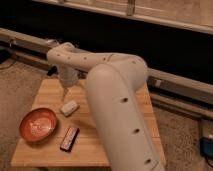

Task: Place the white sponge in the ceramic bowl

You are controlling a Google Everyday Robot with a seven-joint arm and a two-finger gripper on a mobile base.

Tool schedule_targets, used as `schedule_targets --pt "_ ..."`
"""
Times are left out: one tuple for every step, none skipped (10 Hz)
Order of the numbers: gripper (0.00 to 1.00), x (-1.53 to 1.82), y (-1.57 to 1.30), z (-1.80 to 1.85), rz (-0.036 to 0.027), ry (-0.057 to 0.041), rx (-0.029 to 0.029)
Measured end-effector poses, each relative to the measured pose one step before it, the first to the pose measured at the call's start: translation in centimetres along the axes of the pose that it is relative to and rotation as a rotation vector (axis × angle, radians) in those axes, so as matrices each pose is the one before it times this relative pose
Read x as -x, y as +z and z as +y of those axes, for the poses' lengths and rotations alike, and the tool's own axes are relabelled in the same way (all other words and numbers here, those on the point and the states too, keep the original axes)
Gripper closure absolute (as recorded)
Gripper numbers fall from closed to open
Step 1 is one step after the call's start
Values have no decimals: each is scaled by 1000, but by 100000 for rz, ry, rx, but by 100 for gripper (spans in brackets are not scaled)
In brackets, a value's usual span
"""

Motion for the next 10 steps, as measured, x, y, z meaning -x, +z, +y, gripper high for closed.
schedule_targets --pt "20 1148 1211 448 199 -1012 -346" --pt "20 857 1399 228 87 -1024 -479" --pt "20 305 1343 -50 745 -826 -559" --pt "20 54 689 -85 498 -218 -154" --pt "20 37 449 -146 415 153 80" --pt "20 -98 463 -249 697 499 231" --pt "20 -174 449 -282 931 432 310" --pt "20 -55 341 -110 644 175 327" --pt "20 34 772 37 1333 -31 963" --pt "20 96 335 57 641 -29 500"
